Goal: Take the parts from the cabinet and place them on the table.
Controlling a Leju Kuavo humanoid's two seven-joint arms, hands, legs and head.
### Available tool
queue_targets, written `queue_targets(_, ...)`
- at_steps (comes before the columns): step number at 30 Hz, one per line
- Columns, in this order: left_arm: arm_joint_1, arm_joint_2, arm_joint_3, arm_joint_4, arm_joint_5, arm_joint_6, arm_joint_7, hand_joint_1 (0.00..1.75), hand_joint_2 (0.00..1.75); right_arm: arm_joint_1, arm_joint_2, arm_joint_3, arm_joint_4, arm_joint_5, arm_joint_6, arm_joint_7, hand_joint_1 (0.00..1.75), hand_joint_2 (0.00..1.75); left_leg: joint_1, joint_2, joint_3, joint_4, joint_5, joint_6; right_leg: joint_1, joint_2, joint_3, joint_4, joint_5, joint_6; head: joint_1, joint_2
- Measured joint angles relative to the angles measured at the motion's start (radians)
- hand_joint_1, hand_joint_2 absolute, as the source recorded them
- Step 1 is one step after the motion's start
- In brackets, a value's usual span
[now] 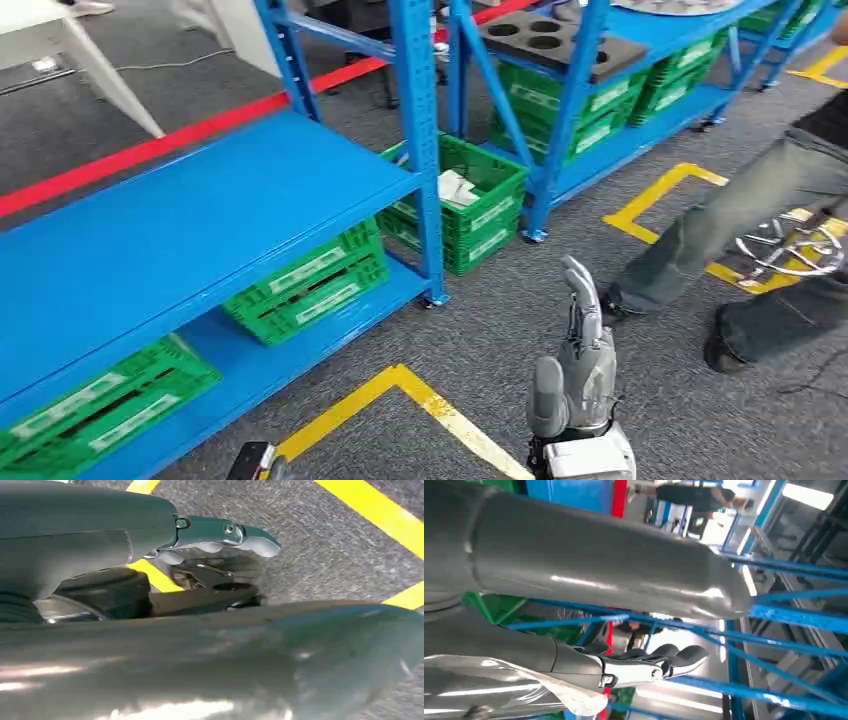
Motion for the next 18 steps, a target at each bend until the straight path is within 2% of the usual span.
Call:
queue_targets(1, 0.001, 0.0, 0.0, 0.0, 0.0, 0.0, 0.0, 0.0, 0.0, 0.0, 0.0, 0.0, 0.0, 0.0, 0.0, 0.0, 0.0, 0.0, 0.001, 0.0, -0.027, 0.056, -0.014, -0.001, 0.001, -0.013, 0.001, 0.0, -0.002, -0.002, -0.001, 0.0)
queue_targets(2, 0.002, 0.0, 0.0, 0.0, 0.001, 0.0, 0.0, 0.0, 0.0, -0.001, 0.0, 0.0, 0.0, 0.0, 0.001, 0.0, 0.0, 0.0, 0.001, 0.001, -0.034, 0.067, -0.006, -0.001, 0.002, -0.026, 0.004, 0.0, -0.004, -0.002, -0.001, 0.0)
queue_targets(3, 0.004, 0.0, 0.0, 0.0, 0.005, 0.0, 0.0, 0.0, 0.0, -0.001, 0.0, 0.0, 0.0, 0.0, 0.003, 0.0, 0.0, 0.0, 0.001, 0.001, -0.016, 0.033, 0.026, 0.002, 0.003, -0.037, 0.008, 0.0, -0.007, -0.002, 0.0, 0.0)
queue_targets(4, 0.004, 0.0, -0.001, 0.0, 0.006, 0.0, 0.0, 0.0, 0.0, -0.002, 0.0, 0.0, 0.0, 0.0, 0.003, 0.0, 0.0, 0.0, 0.0, 0.005, 0.024, -0.049, 0.076, 0.007, 0.004, -0.049, 0.014, 0.0, -0.011, -0.001, -0.001, 0.0)
queue_targets(5, 0.004, 0.0, -0.001, 0.0, 0.006, 0.0, 0.0, 0.0, 0.0, -0.003, 0.0, 0.0, 0.0, 0.0, 0.003, 0.0, 0.0, 0.0, -0.003, 0.02, 0.07, -0.142, 0.122, 0.015, 0.006, -0.06, 0.021, 0.0, -0.015, 0.0, 0.0, 0.0)
queue_targets(6, 0.003, 0.002, -0.002, 0.0, 0.006, 0.0, 0.0, 0.0, 0.0, -0.005, 0.0, 0.0, 0.0, 0.0, 0.004, 0.0, 0.0, 0.0, -0.012, 0.068, 0.108, -0.219, 0.141, 0.027, 0.008, -0.069, 0.027, -0.001, -0.02, 0.002, 0.0, 0.0)
queue_targets(7, 0.0, 0.003, -0.002, 0.0, 0.007, 0.0, 0.0, 0.0, 0.0, -0.005, 0.0, 0.0, 0.0, 0.0, 0.004, 0.0, 0.0, 0.0, -0.022, 0.085, 0.118, -0.23, 0.125, 0.029, 0.016, -0.078, 0.027, 0.001, -0.024, 0.009, 0.0, 0.0)
queue_targets(8, -0.004, 0.003, -0.003, 0.0, 0.008, 0.0, 0.0, 0.0, 0.0, -0.005, 0.0, 0.0, 0.0, 0.0, 0.005, 0.0, 0.0, 0.0, -0.023, 0.081, 0.117, -0.24, 0.121, 0.035, 0.015, -0.086, 0.025, 0.001, -0.025, 0.013, -0.002, 0.0)
queue_targets(9, -0.002, 0.003, -0.005, 0.0, 0.011, 0.0, 0.0, 0.0, 0.0, -0.007, 0.0, 0.0, 0.0, 0.0, 0.006, 0.0, 0.0, 0.0, -0.024, 0.071, 0.112, -0.239, 0.121, 0.036, 0.016, -0.098, 0.026, -0.001, -0.027, 0.017, 0.003, 0.0)
queue_targets(10, 0.001, 0.006, -0.006, 0.0, 0.012, 0.0, 0.0, 0.0, 0.0, -0.01, 0.0, 0.0, 0.0, 0.002, 0.007, 0.0, 0.0, 0.0, -0.025, 0.06, 0.111, -0.239, 0.12, 0.04, 0.015, -0.108, 0.03, -0.005, -0.027, 0.021, 0.001, 0.0)
queue_targets(11, 0.003, 0.006, -0.006, 0.0, 0.013, 0.0, 0.0, 0.0, 0.0, -0.013, 0.0, 0.0, -0.001, 0.002, 0.007, 0.0, 0.0, 0.0, -0.02, 0.047, 0.118, -0.255, 0.125, 0.047, 0.018, -0.118, 0.039, -0.007, -0.032, 0.03, 0.001, 0.0)
queue_targets(12, 0.006, 0.005, -0.006, 0.0, 0.013, 0.0, -0.001, 0.0, 0.0, -0.014, 0.0, 0.0, -0.002, 0.002, 0.007, 0.0, 0.0, 0.0, -0.013, 0.038, 0.13, -0.265, 0.131, 0.05, 0.014, -0.076, 0.03, 0.006, -0.046, 0.035, 0.004, 0.0)
queue_targets(13, 0.003, 0.006, -0.006, 0.0, 0.013, 0.001, -0.002, 0.0, 0.0, -0.015, 0.0, 0.0, -0.003, 0.003, 0.007, 0.0, 0.0, 0.0, -0.009, 0.03, 0.132, -0.268, 0.132, 0.056, 0.013, -0.029, 0.01, 0.049, -0.071, 0.037, 0.008, 0.0)
queue_targets(14, -0.002, 0.006, -0.006, 0.0, 0.013, 0.0, -0.002, 0.0, 0.0, -0.014, 0.0, 0.0, -0.003, 0.003, 0.007, 0.0, 0.0, 0.0, -0.007, 0.018, 0.13, -0.268, 0.132, 0.058, 0.011, -0.005, -0.027, 0.12, -0.103, 0.04, 0.011, 0.0)
queue_targets(15, -0.004, 0.003, -0.006, 0.0, 0.013, 0.0, -0.002, 0.0, 0.0, -0.01, 0.0, 0.0, -0.002, 0.003, 0.007, 0.002, 0.0, 0.0, -0.007, 0.006, 0.13, -0.268, 0.132, 0.059, 0.009, 0.007, -0.072, 0.203, -0.136, 0.042, 0.014, 0.0)
queue_targets(16, -0.004, 0.002, -0.006, 0.0, 0.013, 0.0, -0.002, 0.0, 0.0, -0.009, 0.0, 0.0, -0.002, 0.003, 0.007, 0.002, 0.0, 0.0, -0.008, -0.006, 0.13, -0.267, 0.131, 0.06, 0.009, 0.011, -0.115, 0.274, -0.155, 0.045, 0.013, 0.0)
queue_targets(17, -0.002, 0.002, -0.006, 0.0, 0.013, 0.0, -0.002, 0.0, 0.0, -0.009, 0.0, 0.0, -0.002, 0.003, 0.007, 0.002, 0.0, 0.0, -0.007, -0.017, 0.13, -0.267, 0.131, 0.06, 0.009, 0.011, -0.137, 0.299, -0.15, 0.047, 0.014, 0.0)
queue_targets(18, -0.001, 0.001, -0.007, 0.0, 0.013, 0.0, -0.002, 0.0, 0.0, -0.01, 0.0, 0.0, -0.002, 0.003, 0.007, 0.002, 0.0, 0.0, -0.006, -0.028, 0.131, -0.266, 0.13, 0.059, 0.008, 0.011, -0.137, 0.28, -0.122, 0.048, 0.013, 0.0)
